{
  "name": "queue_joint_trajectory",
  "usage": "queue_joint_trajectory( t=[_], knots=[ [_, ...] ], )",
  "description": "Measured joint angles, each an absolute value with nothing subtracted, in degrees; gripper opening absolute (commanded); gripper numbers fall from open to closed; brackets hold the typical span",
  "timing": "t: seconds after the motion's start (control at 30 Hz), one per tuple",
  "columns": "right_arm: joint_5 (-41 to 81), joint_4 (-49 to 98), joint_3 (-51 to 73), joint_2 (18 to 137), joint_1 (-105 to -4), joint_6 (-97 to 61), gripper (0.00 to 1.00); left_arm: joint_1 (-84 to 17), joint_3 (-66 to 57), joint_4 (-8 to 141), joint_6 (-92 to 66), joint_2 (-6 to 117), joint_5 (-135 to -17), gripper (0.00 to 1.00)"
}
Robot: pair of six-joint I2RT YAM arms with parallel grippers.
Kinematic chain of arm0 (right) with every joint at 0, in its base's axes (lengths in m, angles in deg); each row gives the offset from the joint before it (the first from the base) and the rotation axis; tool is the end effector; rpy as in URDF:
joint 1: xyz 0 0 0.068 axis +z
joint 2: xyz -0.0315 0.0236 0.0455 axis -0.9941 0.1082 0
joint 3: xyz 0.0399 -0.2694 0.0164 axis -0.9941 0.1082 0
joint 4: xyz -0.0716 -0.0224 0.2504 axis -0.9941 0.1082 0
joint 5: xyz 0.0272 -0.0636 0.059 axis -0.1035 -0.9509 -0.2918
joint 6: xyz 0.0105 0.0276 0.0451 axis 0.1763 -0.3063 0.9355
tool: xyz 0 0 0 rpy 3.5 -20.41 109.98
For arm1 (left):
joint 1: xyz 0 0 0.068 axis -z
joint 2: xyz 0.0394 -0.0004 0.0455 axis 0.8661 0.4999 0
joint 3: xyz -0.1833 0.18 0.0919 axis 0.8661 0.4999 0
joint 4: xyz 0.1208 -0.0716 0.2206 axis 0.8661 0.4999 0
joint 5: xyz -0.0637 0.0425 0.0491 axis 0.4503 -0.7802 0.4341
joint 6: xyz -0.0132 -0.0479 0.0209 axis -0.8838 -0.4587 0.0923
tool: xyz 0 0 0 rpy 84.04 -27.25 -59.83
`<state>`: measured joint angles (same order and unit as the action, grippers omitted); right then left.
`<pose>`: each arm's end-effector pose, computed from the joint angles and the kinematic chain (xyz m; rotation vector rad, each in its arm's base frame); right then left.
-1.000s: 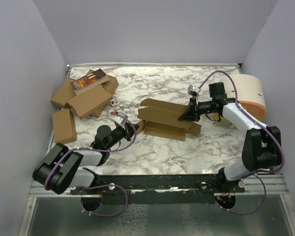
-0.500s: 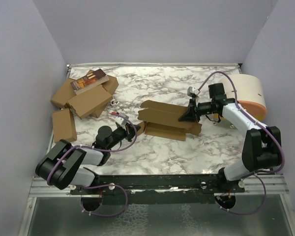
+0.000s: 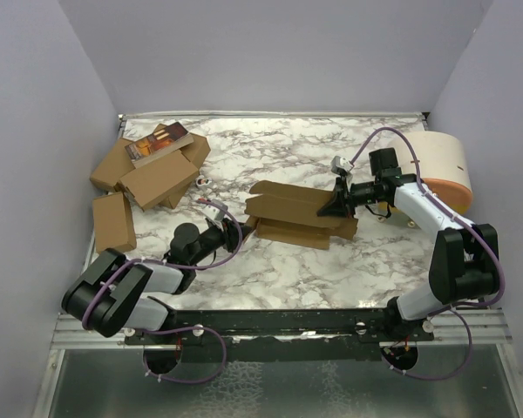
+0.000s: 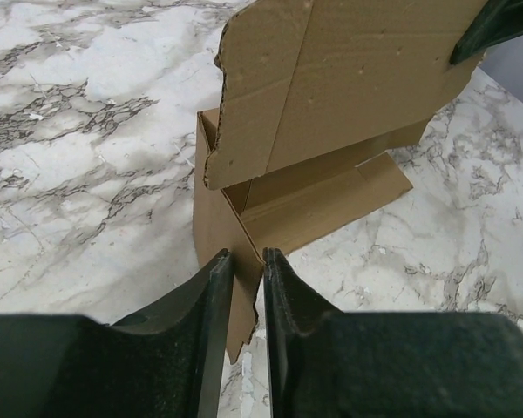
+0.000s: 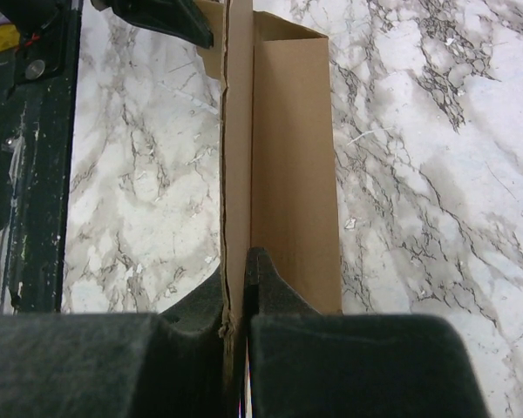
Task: Fold the paper box
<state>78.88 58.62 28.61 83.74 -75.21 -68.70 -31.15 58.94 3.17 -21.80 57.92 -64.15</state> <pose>0.2811 0.0754 0.2306 -1.2211 1.7577 1.1842 0.1826 -0.1144 0.1551 0.4052 1.6789 -0.9302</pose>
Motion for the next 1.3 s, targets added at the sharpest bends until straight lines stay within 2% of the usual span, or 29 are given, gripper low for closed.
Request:
queue_joint_trajectory(
  t=[0.27,0.43,0.5,0.67,0.77,0.87,1.0,1.13,1.3],
  knots=[
    [78.8,59.0,28.6,83.7,-75.2,-68.9,0.01,-31.1,59.0,5.8,-23.6,54.2,-64.2,0.48],
    [78.8,59.1,28.6,83.3,-75.2,-68.9,0.01,-31.5,59.1,10.8,-24.5,47.1,-64.8,0.68],
    [78.7,59.3,28.6,83.3,-75.2,-68.9,0.01,-31.9,59.4,12.8,-25.0,42.6,-66.2,0.71],
    [78.7,59.7,28.6,83.3,-75.1,-68.9,0.01,-33.3,60.3,20.0,-25.7,28.3,-73.1,0.67],
    [78.7,59.9,28.6,83.3,-75.1,-68.9,0.01,-34.4,60.0,26.3,-26.3,21.7,-79.7,0.59],
    [78.7,59.9,28.6,83.3,-75.1,-68.9,0.01,-36.5,59.6,30.3,-27.0,20.2,-84.4,0.52],
    [78.7,59.9,28.6,83.3,-75.1,-68.9,0.01,-41.9,58.6,32.5,-28.6,25.9,-85.7,0.46],
    [78.7,59.9,28.6,83.3,-75.1,-68.8,0.01,-46.3,56.3,30.0,-29.3,38.7,-83.3,0.46],
    [78.7,59.9,28.6,83.3,-75.1,-68.8,0.01,-46.8,52.5,22.4,-27.9,54.1,-77.6,0.45]
  ],
)
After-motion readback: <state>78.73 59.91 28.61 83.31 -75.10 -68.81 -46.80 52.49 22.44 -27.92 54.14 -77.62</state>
